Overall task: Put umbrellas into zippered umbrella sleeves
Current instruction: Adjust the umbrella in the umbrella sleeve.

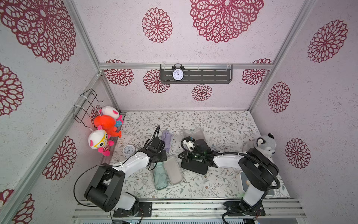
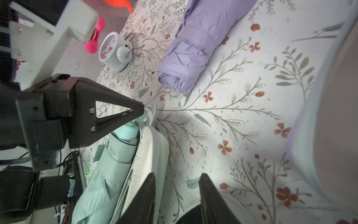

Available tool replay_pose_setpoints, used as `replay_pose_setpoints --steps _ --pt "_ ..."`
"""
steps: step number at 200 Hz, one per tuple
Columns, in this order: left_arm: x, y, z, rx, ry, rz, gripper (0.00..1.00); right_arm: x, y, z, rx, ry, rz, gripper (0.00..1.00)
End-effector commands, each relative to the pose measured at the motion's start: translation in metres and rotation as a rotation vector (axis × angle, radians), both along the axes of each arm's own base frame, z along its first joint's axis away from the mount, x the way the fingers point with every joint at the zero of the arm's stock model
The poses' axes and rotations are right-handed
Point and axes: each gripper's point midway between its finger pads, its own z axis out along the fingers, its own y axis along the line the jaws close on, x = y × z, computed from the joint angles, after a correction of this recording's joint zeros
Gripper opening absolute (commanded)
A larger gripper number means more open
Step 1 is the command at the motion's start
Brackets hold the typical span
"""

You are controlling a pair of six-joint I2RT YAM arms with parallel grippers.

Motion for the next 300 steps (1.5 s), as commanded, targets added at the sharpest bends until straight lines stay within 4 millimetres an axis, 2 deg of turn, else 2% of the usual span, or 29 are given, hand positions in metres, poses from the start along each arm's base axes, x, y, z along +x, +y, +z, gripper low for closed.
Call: replay_pose_setpoints --steps 1,18,84,106,119,159,208,238,275,300 --pt "0.002 -0.005 0.013 -0.021 -0.044 -0.074 0.05 -0.010 -0.002 0.015 0.001 -0.023 0.020 0.40" --pt "0.003 -0.014 0.018 -0.053 -0.095 -0.133 0.08 -0.026 0.001 0.012 -0.025 -0.003 0.067 0.40" --pt "-0.002 -0.028 0.025 -0.121 -0.148 -0.231 0.12 -0.056 -0.007 0.010 -0.012 0.027 0.080 0.41" --pt "-0.004 -0.034 0.028 -0.145 -0.158 -0.266 0.12 -0.069 -0.008 0.010 -0.016 0.025 0.086 0.45" --pt "-0.005 -0.038 0.028 -0.158 -0.159 -0.290 0.12 -0.070 -0.007 0.007 -0.027 0.032 0.073 0.47" --pt "-0.006 -0.032 0.018 -0.127 -0.137 -0.279 0.10 -0.075 0.002 -0.004 -0.031 0.101 0.067 0.52" --pt "-0.009 -0.026 0.024 -0.127 -0.154 -0.241 0.09 -0.078 0.004 -0.020 -0.091 0.153 0.044 0.44" --pt "-0.011 -0.023 0.025 -0.122 -0.161 -0.236 0.09 -0.067 0.017 -0.012 -0.097 0.100 0.051 0.42" --pt "-0.012 -0.024 0.028 -0.138 -0.168 -0.230 0.08 -0.051 0.022 -0.034 -0.202 0.121 0.020 0.21" --pt "-0.012 -0.021 0.028 -0.130 -0.182 -0.224 0.08 -0.038 0.025 -0.026 -0.177 0.104 -0.008 0.10"
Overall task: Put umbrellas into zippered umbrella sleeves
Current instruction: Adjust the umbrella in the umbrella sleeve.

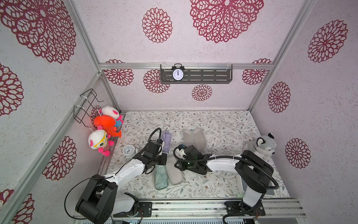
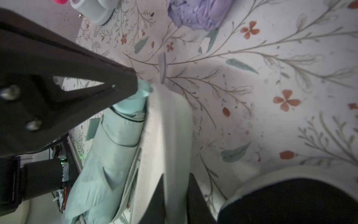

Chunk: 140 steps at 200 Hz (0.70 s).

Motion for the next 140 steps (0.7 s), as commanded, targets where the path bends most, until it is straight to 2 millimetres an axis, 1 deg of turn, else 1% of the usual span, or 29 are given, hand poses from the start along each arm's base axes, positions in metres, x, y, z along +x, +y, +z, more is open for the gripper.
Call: replay_pose_setpoints --steps 1,12,22,45,55,72,84,95,121,140 --pt "0.007 0.002 0.010 -0.015 -0.058 0.011 0.08 0.014 -0.001 0.008 -0.011 -0.028 -0.034 0.10" --pt "0.006 0.002 0.011 -0.013 -0.068 0.003 0.08 0.024 0.005 0.013 -0.003 -0.043 -0.032 0.05" --pt "0.006 0.000 0.013 -0.022 -0.076 -0.011 0.08 0.032 0.012 0.014 0.007 -0.043 -0.013 0.00" --pt "0.004 -0.001 0.016 -0.037 -0.092 -0.017 0.08 0.050 0.021 0.015 0.020 -0.040 0.003 0.00" --pt "0.003 0.000 0.016 -0.036 -0.092 -0.019 0.09 0.053 0.024 0.017 0.029 -0.047 0.008 0.00" --pt "0.005 0.002 0.012 -0.025 -0.089 -0.007 0.11 0.051 0.031 0.021 0.054 -0.046 0.044 0.00" --pt "0.009 0.009 0.004 0.015 -0.060 0.036 0.13 0.049 0.034 0.025 0.068 -0.061 0.068 0.00" --pt "0.010 0.009 -0.003 0.035 -0.021 0.039 0.14 0.046 0.036 0.030 0.070 -0.085 0.095 0.00" --pt "0.012 0.001 -0.014 0.027 0.034 0.014 0.16 0.043 0.035 0.040 0.062 -0.120 0.122 0.00" --pt "0.014 -0.006 -0.012 0.006 0.034 -0.014 0.18 0.043 0.034 0.042 0.061 -0.129 0.131 0.00"
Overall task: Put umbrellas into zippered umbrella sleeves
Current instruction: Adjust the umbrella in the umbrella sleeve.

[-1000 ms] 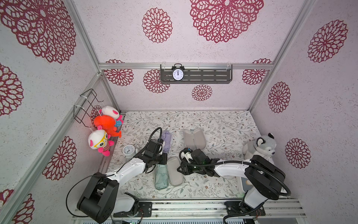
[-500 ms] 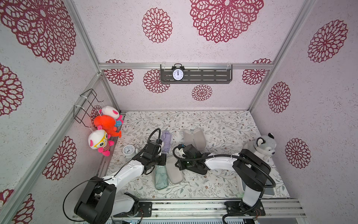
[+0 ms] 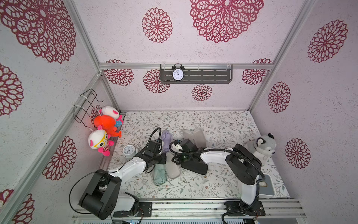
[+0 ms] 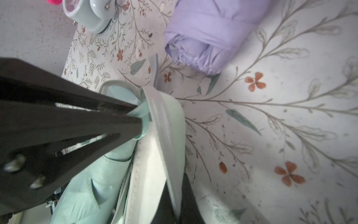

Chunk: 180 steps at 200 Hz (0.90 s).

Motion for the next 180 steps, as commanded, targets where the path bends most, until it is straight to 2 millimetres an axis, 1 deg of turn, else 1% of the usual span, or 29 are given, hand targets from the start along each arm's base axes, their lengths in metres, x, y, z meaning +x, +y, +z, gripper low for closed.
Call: replay_pose_setpoints --steps 1,13,18,26,29,31,40,50,73,81,85,90,92,96,104,118,138,149,155,173,180 --pt "0.004 -0.009 0.006 -0.030 -0.003 -0.037 0.19 0.006 0.010 0.039 0.064 -0.098 0.042 0.00" --pt "0.004 -0.010 0.005 -0.037 0.014 -0.030 0.28 0.006 0.012 0.039 0.069 -0.100 0.047 0.00" --pt "0.005 -0.009 0.004 -0.033 0.022 -0.015 0.39 0.006 0.011 0.038 0.067 -0.097 0.049 0.00" --pt "0.005 -0.005 0.003 -0.026 0.025 0.014 0.51 0.006 0.011 0.038 0.067 -0.098 0.051 0.00" --pt "0.005 -0.005 0.002 -0.030 0.027 0.020 0.58 0.006 0.012 0.038 0.067 -0.098 0.052 0.00" --pt "0.005 -0.005 0.003 -0.032 0.026 0.021 0.61 0.006 0.012 0.038 0.067 -0.098 0.052 0.00" --pt "0.004 -0.004 0.004 -0.036 0.019 0.029 0.64 0.006 0.012 0.037 0.064 -0.100 0.055 0.00" --pt "0.003 -0.002 0.007 -0.038 0.014 0.040 0.65 0.007 0.013 0.035 0.056 -0.095 0.057 0.00" --pt "0.003 0.003 0.018 -0.038 -0.015 0.070 0.68 0.008 0.016 0.036 0.056 -0.095 0.066 0.00" --pt "0.002 0.006 0.023 -0.036 -0.027 0.083 0.70 0.008 0.016 0.036 0.052 -0.097 0.067 0.00" --pt "0.002 0.009 0.025 -0.029 -0.032 0.099 0.74 0.008 0.016 0.036 0.048 -0.100 0.066 0.00" --pt "0.002 0.013 0.028 -0.023 -0.040 0.120 0.80 0.009 0.015 0.035 0.041 -0.104 0.061 0.00" --pt "0.002 0.014 0.029 -0.024 -0.043 0.125 0.82 0.009 0.014 0.035 0.038 -0.104 0.061 0.00" --pt "0.002 0.015 0.033 -0.029 -0.057 0.131 0.89 0.010 0.014 0.035 0.034 -0.105 0.060 0.00" --pt "-0.002 0.015 0.038 -0.055 -0.066 0.140 0.97 0.010 0.014 0.035 0.033 -0.108 0.061 0.00" --pt "-0.007 0.020 0.045 -0.078 -0.073 0.189 0.97 0.011 0.016 0.034 0.033 -0.102 0.067 0.00" --pt "-0.017 0.040 0.046 -0.115 -0.073 0.354 0.93 0.011 0.019 0.033 0.031 -0.100 0.073 0.00" --pt "-0.026 0.053 0.039 -0.125 -0.056 0.453 0.87 0.010 0.020 0.032 0.025 -0.102 0.076 0.00" --pt "-0.033 0.062 0.031 -0.116 -0.028 0.513 0.85 0.011 0.020 0.033 0.023 -0.104 0.075 0.00" --pt "-0.054 0.080 0.010 -0.094 0.046 0.635 0.77 0.010 0.021 0.036 0.023 -0.113 0.073 0.01" --pt "-0.062 0.086 0.004 -0.076 0.079 0.668 0.75 0.009 0.022 0.038 0.022 -0.118 0.074 0.02"
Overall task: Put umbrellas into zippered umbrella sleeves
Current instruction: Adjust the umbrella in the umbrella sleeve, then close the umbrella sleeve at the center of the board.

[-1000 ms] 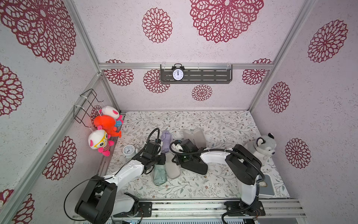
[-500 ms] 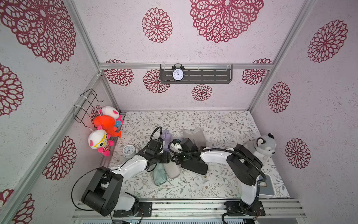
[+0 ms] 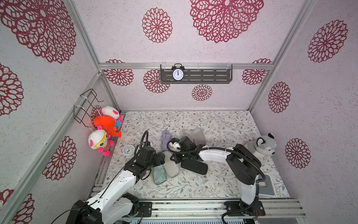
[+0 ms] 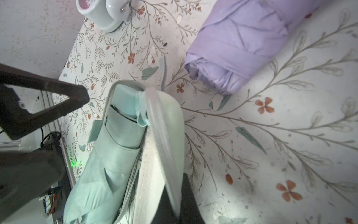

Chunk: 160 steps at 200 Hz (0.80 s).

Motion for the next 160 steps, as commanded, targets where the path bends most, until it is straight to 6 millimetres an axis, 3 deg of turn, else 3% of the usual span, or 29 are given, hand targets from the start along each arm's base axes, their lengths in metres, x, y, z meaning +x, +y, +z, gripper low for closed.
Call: replay_pose_setpoints --steps 1,21,62,118,160 --pt "-0.030 0.036 -0.032 0.023 0.153 0.239 0.75 0.005 0.012 0.025 0.041 -0.065 0.015 0.02" --pt "-0.044 0.045 -0.041 0.037 0.209 0.293 0.75 0.003 0.015 0.025 0.022 -0.079 0.017 0.03" --pt "-0.045 0.027 -0.071 -0.067 0.216 0.261 0.71 -0.001 0.024 0.029 0.016 -0.076 0.016 0.06" --pt "-0.035 0.014 -0.075 -0.079 0.208 0.192 0.61 -0.019 0.042 0.054 0.091 -0.107 0.063 0.15" --pt "-0.033 0.017 -0.069 -0.061 0.186 0.182 0.61 -0.024 0.049 0.068 0.147 -0.126 0.076 0.28"
